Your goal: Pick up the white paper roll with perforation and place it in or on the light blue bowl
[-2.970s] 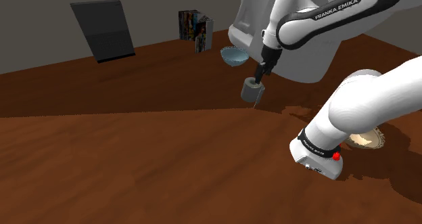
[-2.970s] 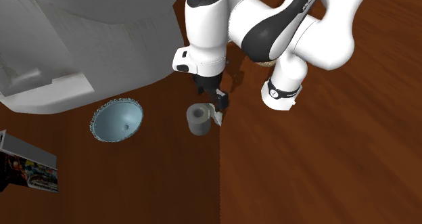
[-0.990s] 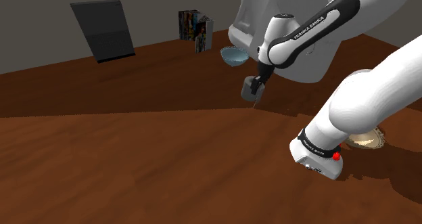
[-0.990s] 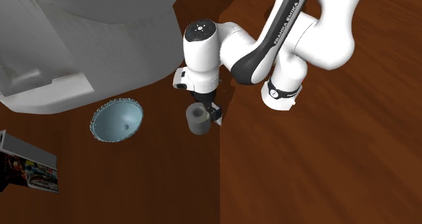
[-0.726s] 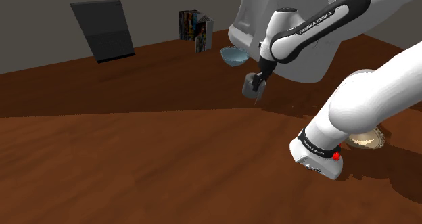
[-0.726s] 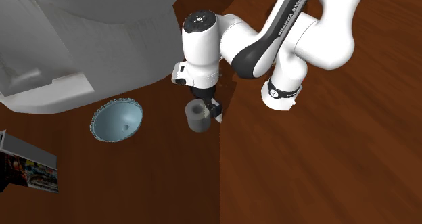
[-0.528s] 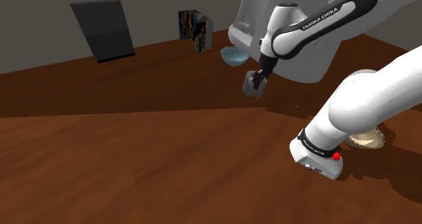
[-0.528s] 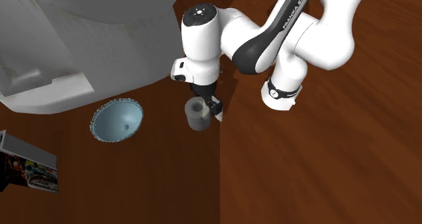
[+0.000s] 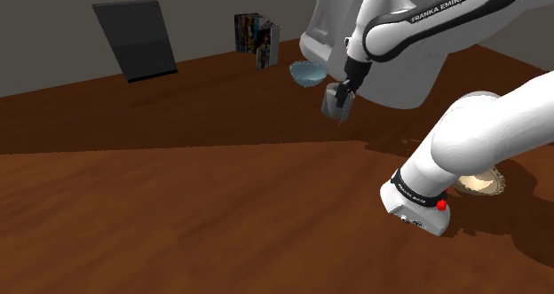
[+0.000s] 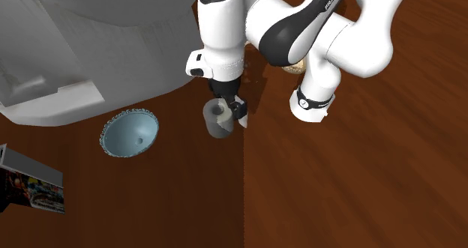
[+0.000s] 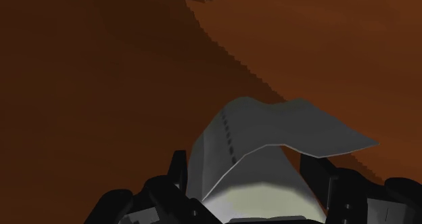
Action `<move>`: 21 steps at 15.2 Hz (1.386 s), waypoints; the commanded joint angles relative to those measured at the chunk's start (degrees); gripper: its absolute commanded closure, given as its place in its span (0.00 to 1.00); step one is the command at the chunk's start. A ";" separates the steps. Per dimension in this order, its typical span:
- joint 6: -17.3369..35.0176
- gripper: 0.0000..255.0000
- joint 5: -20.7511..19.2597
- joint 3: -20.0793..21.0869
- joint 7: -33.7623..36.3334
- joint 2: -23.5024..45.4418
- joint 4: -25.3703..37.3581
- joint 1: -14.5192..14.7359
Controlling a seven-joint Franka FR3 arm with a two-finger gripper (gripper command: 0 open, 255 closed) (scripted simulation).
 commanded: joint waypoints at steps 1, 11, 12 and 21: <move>-2.19 1.00 0.23 0.38 0.06 -1.30 0.90 0.04; -12.18 1.00 1.30 1.98 0.00 -6.51 5.71 0.17; -13.12 1.00 1.41 2.14 -0.01 -6.90 6.26 0.19; -13.85 1.00 2.82 -1.13 -4.09 4.17 18.43 1.56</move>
